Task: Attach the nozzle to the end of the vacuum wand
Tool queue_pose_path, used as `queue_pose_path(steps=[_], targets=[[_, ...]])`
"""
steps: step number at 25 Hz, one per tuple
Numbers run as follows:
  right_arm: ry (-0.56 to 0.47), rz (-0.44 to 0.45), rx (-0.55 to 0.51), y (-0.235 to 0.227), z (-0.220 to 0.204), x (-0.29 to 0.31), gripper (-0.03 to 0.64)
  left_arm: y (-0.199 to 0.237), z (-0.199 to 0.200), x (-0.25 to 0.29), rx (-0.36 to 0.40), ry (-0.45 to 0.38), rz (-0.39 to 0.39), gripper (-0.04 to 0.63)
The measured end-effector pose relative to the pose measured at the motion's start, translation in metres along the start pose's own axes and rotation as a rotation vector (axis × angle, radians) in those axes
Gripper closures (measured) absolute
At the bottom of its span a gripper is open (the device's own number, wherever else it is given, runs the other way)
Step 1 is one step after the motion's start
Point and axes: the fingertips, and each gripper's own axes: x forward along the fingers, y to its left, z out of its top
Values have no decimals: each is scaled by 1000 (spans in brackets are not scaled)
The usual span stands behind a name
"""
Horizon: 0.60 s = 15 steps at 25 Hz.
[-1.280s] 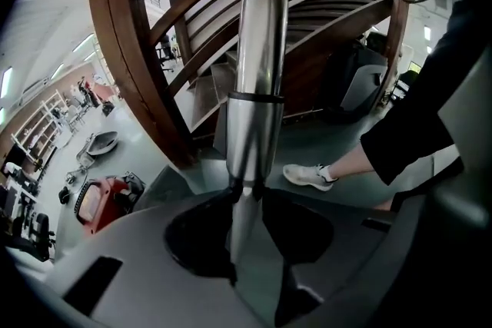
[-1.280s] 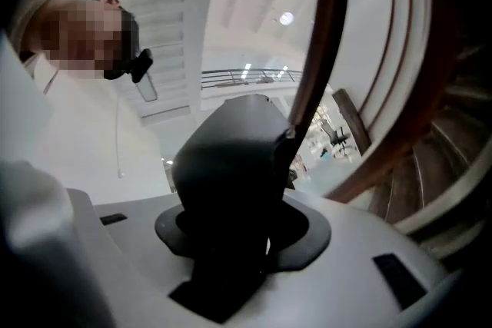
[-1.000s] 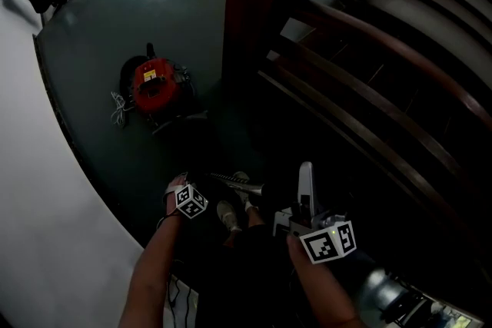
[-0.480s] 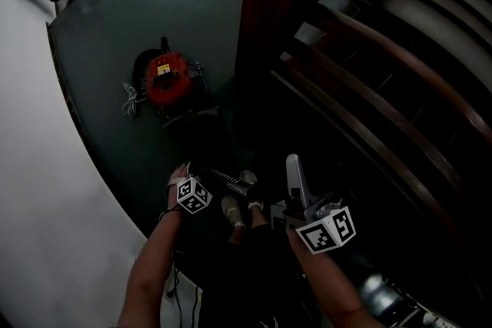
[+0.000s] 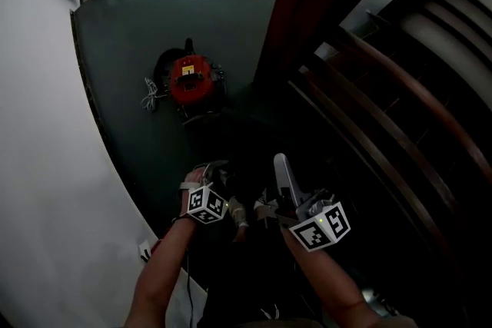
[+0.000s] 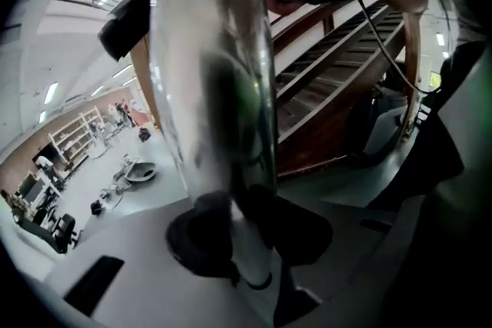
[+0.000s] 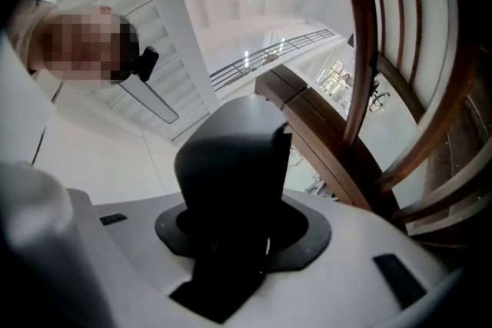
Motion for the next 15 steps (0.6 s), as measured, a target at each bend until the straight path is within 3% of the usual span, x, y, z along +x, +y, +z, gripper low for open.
queue_pose_path(steps=[3,8,11,15], targets=[[-47,43,-53,22,33,11,449,18,-6,-4,-60,-10,52,480],[-125,145,-246,65,79,30,449,30,0,7,-78,-39,84,482],[-129,193,-342,83,81,45,449,33,5,14,-88,-37,78,482],[-83,228,-391,88,65,65,448,37,15,24,-98,-31,73,482]])
